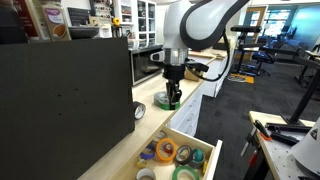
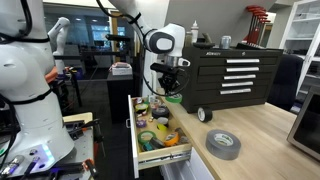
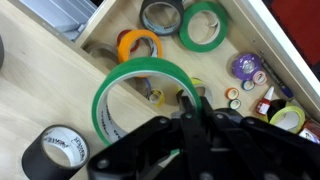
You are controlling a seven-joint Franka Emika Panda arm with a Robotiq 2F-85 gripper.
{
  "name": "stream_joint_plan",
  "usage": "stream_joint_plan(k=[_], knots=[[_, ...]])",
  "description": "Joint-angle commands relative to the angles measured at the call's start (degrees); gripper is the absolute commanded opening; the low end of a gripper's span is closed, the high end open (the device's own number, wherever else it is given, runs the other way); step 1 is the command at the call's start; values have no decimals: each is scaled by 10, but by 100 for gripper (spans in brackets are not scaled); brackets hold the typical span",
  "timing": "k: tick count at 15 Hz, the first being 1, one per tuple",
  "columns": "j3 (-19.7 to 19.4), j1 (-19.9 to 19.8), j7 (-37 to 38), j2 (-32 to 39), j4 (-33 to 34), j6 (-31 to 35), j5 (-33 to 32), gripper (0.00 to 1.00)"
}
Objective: Put the green masking tape in the drawer
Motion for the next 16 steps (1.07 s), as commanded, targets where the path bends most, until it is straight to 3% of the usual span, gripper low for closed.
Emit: stream_joint_plan(k=[1, 7, 16], knots=[[-16, 16, 44, -90, -102, 12, 14, 5], [-40, 23, 54, -119, -202, 29, 33, 5], [-56, 15, 29, -32, -236, 105, 50, 5]])
